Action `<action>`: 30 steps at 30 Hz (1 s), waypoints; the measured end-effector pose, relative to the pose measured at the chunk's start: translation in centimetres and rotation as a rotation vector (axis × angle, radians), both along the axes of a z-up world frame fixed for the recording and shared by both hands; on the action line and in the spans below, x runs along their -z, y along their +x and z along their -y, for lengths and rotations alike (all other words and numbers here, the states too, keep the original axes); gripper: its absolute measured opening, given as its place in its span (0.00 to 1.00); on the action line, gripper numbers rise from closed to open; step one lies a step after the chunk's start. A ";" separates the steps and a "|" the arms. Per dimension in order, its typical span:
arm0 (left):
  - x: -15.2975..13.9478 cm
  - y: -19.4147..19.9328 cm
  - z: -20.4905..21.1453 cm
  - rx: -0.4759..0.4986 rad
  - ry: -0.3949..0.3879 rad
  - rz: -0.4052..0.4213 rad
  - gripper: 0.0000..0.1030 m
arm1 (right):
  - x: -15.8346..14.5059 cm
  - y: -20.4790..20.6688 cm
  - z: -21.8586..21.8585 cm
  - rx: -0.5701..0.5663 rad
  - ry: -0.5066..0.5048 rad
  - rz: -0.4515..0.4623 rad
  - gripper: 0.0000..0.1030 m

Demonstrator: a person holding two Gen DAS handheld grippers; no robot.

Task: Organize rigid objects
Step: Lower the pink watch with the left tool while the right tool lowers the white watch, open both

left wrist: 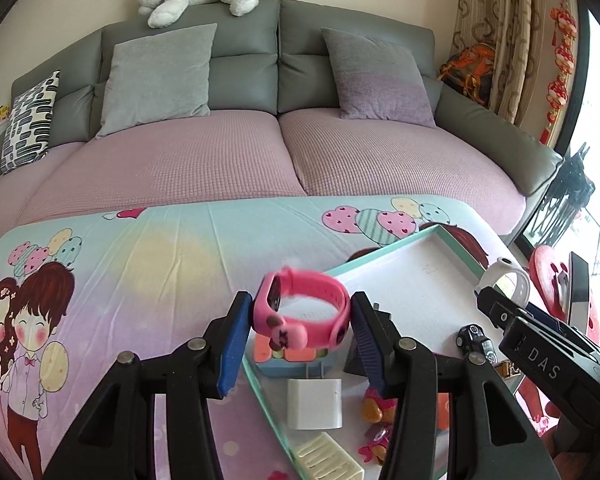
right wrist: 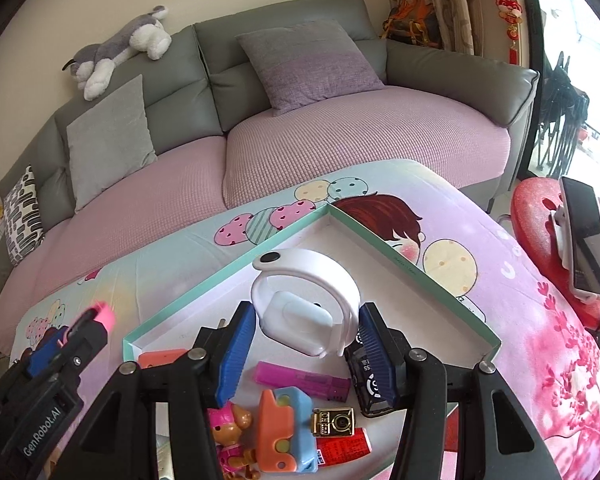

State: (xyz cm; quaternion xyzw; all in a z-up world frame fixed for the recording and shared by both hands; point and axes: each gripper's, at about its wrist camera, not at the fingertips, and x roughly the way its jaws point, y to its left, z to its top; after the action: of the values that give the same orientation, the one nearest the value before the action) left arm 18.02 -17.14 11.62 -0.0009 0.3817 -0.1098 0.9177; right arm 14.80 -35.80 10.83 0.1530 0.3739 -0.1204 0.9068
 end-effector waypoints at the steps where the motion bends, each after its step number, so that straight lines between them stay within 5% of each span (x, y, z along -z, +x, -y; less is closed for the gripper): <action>1: 0.3 0.0 0.5 0.011 0.001 -0.010 0.50 | 0.1 0.0 0.2 0.005 -0.001 -0.005 0.55; 10: 3.2 0.9 2.3 0.051 0.030 -0.096 0.50 | 1.8 0.8 0.2 -0.003 0.002 -0.069 0.55; 30: 5.0 1.6 2.4 0.053 0.039 -0.152 0.56 | 3.1 1.6 0.0 0.011 -0.035 -0.126 0.56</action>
State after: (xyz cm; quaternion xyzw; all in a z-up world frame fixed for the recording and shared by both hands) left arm 19.64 -19.54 6.63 0.0186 0.4522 -0.1263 0.8827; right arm 16.38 -35.83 7.75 0.1315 0.4274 -0.1415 0.8832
